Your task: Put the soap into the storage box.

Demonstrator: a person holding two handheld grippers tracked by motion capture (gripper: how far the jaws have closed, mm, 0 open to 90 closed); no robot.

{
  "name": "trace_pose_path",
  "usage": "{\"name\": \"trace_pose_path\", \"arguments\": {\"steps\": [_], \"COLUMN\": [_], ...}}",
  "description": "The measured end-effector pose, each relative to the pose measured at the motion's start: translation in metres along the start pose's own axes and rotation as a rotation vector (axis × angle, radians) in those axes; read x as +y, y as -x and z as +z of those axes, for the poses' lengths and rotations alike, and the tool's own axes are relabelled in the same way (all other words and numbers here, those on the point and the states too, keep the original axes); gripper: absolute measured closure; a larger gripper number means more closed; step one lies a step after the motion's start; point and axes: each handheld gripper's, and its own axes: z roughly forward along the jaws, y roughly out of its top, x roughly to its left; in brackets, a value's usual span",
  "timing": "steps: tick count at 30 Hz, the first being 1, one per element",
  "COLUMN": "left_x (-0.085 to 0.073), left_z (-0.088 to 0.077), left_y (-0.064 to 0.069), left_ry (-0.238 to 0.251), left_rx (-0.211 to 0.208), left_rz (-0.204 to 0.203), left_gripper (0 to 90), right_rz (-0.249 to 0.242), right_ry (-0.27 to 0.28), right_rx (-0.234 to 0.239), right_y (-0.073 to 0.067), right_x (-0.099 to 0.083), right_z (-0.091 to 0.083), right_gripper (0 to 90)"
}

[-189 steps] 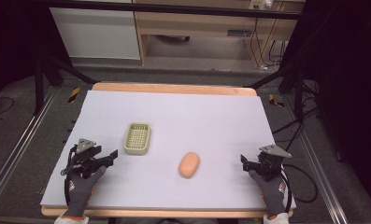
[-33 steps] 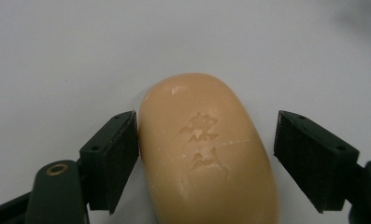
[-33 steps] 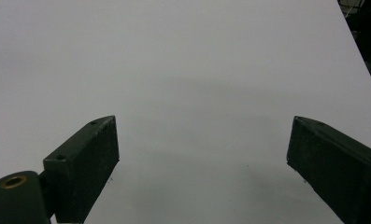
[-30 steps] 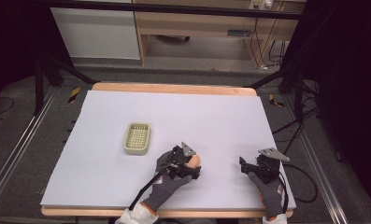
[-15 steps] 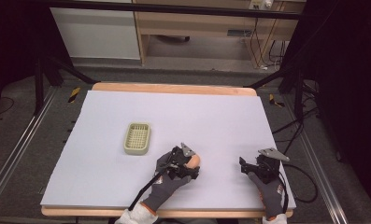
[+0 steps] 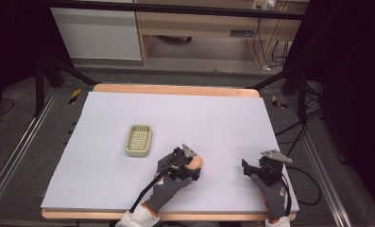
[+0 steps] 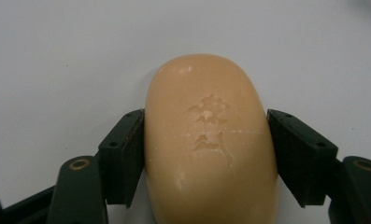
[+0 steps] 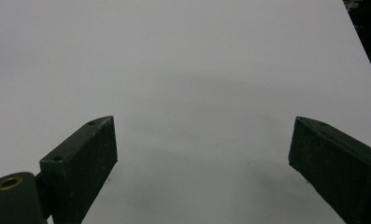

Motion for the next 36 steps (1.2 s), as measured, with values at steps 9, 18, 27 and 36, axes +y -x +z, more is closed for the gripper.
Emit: {"name": "trace_pose_path", "arguments": {"steps": [9, 18, 27, 36], "left_x": [0.001, 0.004, 0.003, -0.004], "left_z": [-0.011, -0.034, -0.058, -0.081], "left_y": [-0.004, -0.01, -0.022, -0.043], "left_ry": [0.013, 0.043, 0.066, 0.092], "left_rx": [-0.019, -0.02, 0.0, 0.032], "left_rz": [0.001, 0.005, 0.008, -0.022], "left_gripper": [31.2, 31.4, 31.6, 31.7], "right_rz": [0.01, 0.012, 0.008, 0.008], "right_ry": [0.006, 0.012, 0.015, 0.024], "right_rx": [0.001, 0.0, 0.002, 0.004], "right_y": [0.001, 0.001, 0.001, 0.0], "right_x": [0.0, 0.001, 0.001, 0.001], "right_z": [-0.001, -0.002, -0.003, -0.004], "right_gripper": [8.3, 8.3, 8.3, 8.3]}}
